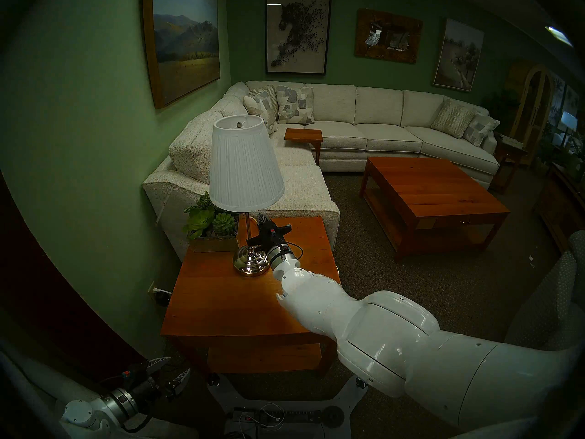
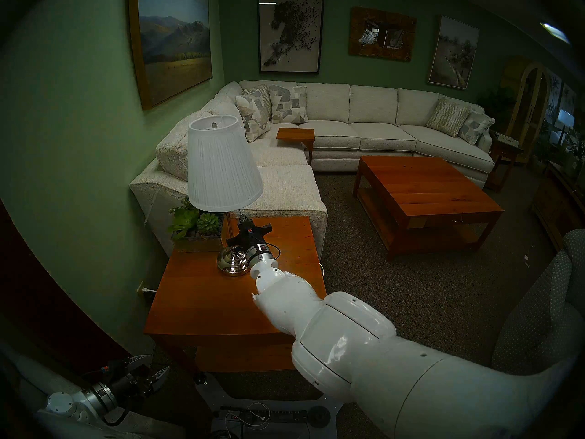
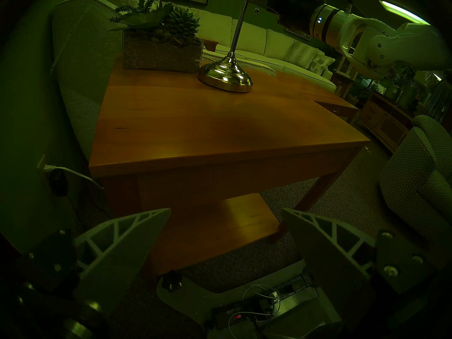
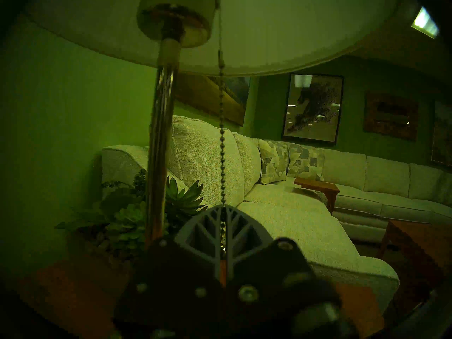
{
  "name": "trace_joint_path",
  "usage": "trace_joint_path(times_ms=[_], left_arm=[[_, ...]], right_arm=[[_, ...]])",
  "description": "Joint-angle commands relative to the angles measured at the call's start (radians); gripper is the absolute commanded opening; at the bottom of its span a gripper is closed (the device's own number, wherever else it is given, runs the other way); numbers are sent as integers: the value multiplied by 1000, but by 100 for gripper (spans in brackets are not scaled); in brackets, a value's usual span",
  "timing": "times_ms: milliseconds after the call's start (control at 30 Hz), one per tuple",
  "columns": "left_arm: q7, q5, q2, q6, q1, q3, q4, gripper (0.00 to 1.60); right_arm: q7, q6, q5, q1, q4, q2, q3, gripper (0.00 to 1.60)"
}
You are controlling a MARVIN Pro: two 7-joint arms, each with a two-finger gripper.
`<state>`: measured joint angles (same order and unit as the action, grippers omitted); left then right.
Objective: Pull on string to turn off lamp
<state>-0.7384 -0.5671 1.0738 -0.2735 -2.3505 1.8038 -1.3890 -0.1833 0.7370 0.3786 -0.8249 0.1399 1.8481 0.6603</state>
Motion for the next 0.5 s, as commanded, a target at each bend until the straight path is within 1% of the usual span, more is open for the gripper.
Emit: trace_joint_path(times_ms=[0, 167, 467], left_arm=[[-2, -2, -3, -4, 2, 4, -12, 160], [-2, -2, -3, -4, 2, 4, -11, 160], [-3, -2, -3, -4, 2, 4, -12, 160]], right_arm=[[8, 2, 4, -4, 0, 10, 2, 0], [19, -3, 12, -1, -1, 13, 6, 0], [35, 7, 24, 44, 15, 7, 17, 0]])
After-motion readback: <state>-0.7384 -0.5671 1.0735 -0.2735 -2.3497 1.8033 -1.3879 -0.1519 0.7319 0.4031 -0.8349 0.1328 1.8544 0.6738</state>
